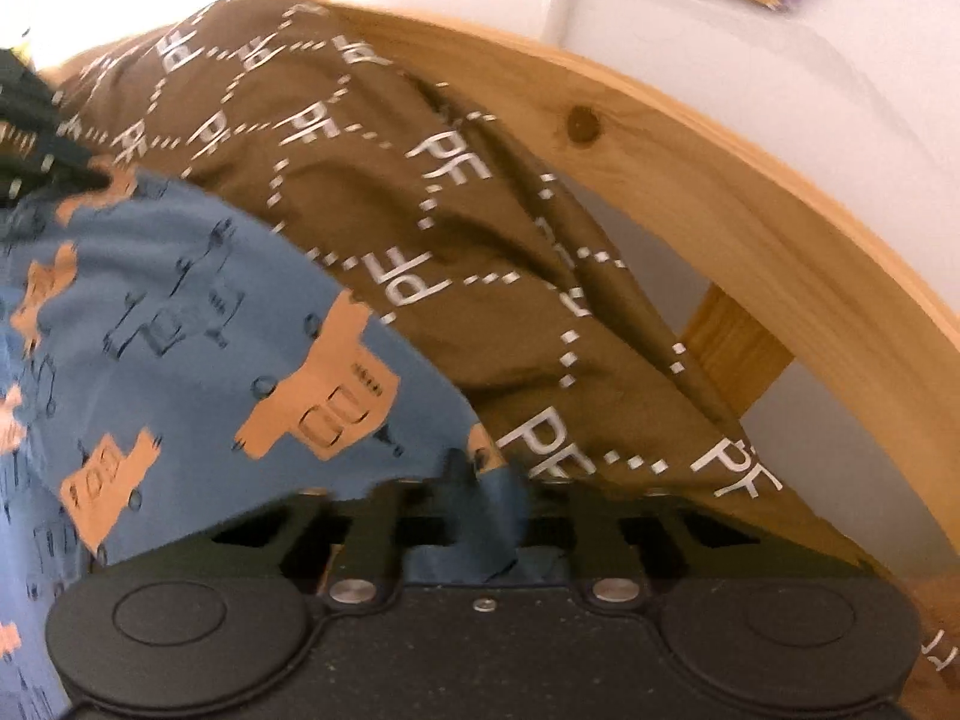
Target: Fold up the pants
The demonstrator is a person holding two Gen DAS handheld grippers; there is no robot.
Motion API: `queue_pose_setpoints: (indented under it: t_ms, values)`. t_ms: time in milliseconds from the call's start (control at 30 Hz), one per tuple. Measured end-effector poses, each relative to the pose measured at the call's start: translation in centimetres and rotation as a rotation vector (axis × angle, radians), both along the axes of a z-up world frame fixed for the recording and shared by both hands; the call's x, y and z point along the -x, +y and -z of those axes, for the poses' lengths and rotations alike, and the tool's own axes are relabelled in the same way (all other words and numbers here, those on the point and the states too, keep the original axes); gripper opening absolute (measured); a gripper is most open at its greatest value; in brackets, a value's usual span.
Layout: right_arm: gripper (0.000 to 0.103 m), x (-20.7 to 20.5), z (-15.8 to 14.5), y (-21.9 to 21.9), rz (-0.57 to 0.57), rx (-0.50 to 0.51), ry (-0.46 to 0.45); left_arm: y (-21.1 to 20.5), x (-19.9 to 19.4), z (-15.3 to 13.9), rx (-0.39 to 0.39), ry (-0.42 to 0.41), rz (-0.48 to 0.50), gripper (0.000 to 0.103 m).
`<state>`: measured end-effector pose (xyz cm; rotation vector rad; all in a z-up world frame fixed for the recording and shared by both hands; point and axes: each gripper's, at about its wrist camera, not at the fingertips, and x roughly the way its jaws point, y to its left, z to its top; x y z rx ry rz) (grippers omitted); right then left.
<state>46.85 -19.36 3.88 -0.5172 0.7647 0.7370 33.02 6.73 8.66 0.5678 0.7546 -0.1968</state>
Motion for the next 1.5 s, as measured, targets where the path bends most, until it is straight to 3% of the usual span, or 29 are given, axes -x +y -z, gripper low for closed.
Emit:
queue_pose_setpoints:
  t_ms: [200, 400, 600, 767, 1133, 1333, 1500]
  values:
    - [0.002, 4.8, -2.3, -1.2, 0.031, 0.003, -0.164, -1.3, 2.1, 0.1, -0.067, -0.122, 0.019, 0.001]
    - [0.001, 11.4, -4.5, -2.9, 0.011, -0.023, -0.306, -3.5, 5.7, 1.5, -0.254, -0.285, 0.099, 0.001]
    - [0.001, 18.8, -4.8, -3.7, -0.041, -0.02, -0.396, -4.0, 10.6, 2.0, -0.413, -0.488, 0.152, 0.001]
    - [0.001, 24.4, -3.8, -4.0, -0.061, -0.028, -0.406, -4.1, 15.2, 3.5, -0.439, -0.554, 0.191, 0.001]
    - [0.001, 32.6, 1.3, -2.9, -0.123, 0.055, -0.379, -4.5, 22.5, 10.3, -0.549, -0.5, 0.313, 0.001]
    - [0.001, 34.7, 2.0, -3.0, -0.118, 0.043, -0.367, -4.8, 24.3, 10.8, -0.553, -0.516, 0.322, 0.001]
    - [0.001, 36.7, 1.5, -4.1, -0.094, 0.026, -0.346, -4.8, 26.4, 11.4, -0.557, -0.469, 0.354, 0.001]
